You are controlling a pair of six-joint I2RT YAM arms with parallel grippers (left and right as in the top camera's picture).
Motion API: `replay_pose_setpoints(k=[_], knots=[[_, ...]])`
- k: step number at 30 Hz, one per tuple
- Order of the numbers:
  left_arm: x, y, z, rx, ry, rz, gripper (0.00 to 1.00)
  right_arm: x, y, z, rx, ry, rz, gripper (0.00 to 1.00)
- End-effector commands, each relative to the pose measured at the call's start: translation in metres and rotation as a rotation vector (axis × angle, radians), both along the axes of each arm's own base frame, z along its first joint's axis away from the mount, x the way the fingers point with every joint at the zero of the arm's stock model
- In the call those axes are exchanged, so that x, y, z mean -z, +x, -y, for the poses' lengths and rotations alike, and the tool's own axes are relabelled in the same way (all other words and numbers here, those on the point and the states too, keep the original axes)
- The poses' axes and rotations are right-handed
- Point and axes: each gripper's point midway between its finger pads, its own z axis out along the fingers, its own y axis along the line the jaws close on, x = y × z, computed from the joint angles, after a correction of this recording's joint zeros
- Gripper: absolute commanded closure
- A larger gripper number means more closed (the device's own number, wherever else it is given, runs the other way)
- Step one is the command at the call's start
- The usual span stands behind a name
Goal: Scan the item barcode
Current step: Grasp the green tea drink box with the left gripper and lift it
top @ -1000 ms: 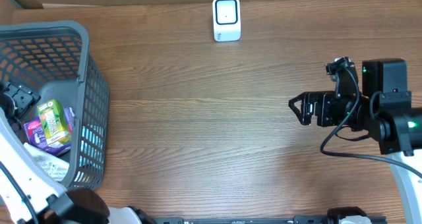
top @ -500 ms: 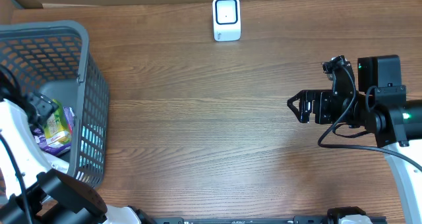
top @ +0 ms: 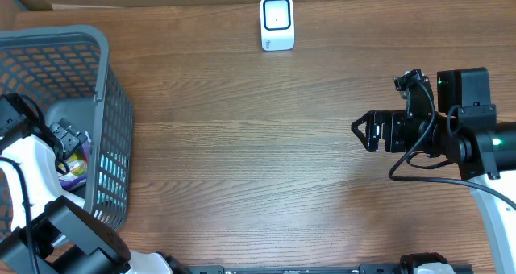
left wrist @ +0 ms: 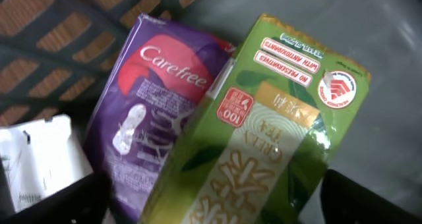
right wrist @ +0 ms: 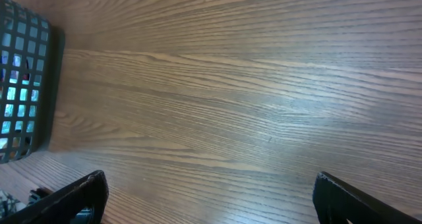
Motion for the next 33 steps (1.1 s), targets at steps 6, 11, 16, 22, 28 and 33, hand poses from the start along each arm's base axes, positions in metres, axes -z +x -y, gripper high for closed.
replay_pose_setpoints(k=[6, 11, 16, 22, 28, 33], knots=[[0.025, -0.014, 0.006, 0.02, -0.016, -0.057, 0.12, -0.006, 0.002, -0.001, -0.002, 0.01, 0.012, 0.0], [0.023, -0.01, 0.004, 0.022, -0.009, -0.041, 0.34, -0.006, 0.002, -0.001, -0.002, 0.01, 0.011, 0.0], [0.015, -0.003, 0.003, 0.032, -0.014, -0.011, 0.58, -0.006, 0.002, -0.001, -0.002, 0.01, 0.012, 0.0], [-0.004, 0.005, -0.001, 0.035, -0.005, 0.013, 0.62, -0.006, 0.002, -0.001, -0.002, 0.01, 0.011, 0.0], [-0.042, 0.023, 0.001, 0.069, -0.025, 0.093, 0.64, -0.006, 0.002, -0.001, -0.002, 0.011, 0.011, 0.0], [-0.09, 0.039, 0.006, 0.108, -0.048, 0.176, 0.65, -0.006, 0.001, -0.001, -0.001, 0.01, 0.01, 0.0]])
